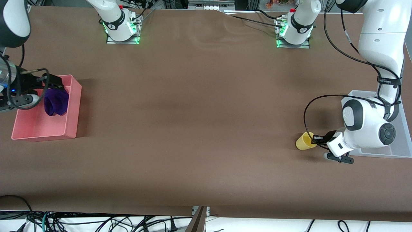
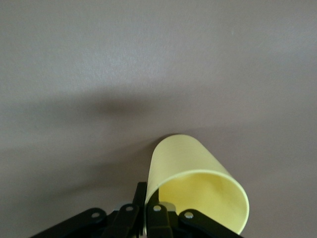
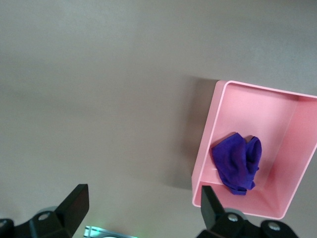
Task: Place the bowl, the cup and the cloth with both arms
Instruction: 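Lift the yellow cup with the left gripper and lower it into the bowl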
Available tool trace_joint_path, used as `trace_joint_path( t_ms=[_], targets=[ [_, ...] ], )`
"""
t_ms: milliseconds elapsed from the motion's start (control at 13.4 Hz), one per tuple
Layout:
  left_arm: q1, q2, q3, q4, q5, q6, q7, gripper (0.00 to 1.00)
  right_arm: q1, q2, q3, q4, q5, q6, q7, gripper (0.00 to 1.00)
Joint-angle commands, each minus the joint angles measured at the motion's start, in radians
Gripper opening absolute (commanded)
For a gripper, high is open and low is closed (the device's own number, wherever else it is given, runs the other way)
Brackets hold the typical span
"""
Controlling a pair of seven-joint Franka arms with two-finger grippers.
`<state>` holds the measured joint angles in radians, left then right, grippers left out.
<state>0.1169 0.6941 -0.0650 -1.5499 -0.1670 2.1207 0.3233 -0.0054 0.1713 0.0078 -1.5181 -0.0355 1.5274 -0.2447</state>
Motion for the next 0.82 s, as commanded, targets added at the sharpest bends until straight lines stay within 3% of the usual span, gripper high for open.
trace_joint_path(
  t_ms=[0, 149, 298, 446, 744],
  targets=[
    [0.013, -0.096, 0.001, 0.016, -0.011, -0.124, -0.001, 0.00, 0.002, -0.016, -0.006, 0.041, -0.014, -0.026, 0.039, 1.00],
    [0.029, -0.151, 0.010, 0.083, 0.080, -0.314, 0.007, 0.00, 0.001, -0.033, -0.017, 0.064, -0.014, -0.007, 0.041, 1.00],
    [0.061, -0.188, 0.010, 0.151, 0.284, -0.418, 0.067, 0.00, 0.001, -0.047, -0.016, 0.065, -0.014, -0.013, 0.033, 1.00],
    [0.085, -0.196, 0.043, 0.152, 0.474, -0.421, 0.256, 0.00, -0.005, -0.049, -0.017, 0.065, -0.015, 0.006, 0.032, 1.00],
    [0.135, -0.176, 0.157, 0.087, 0.529, -0.294, 0.457, 0.00, -0.007, -0.055, -0.017, 0.065, -0.007, -0.021, 0.064, 1.00]
  ],
)
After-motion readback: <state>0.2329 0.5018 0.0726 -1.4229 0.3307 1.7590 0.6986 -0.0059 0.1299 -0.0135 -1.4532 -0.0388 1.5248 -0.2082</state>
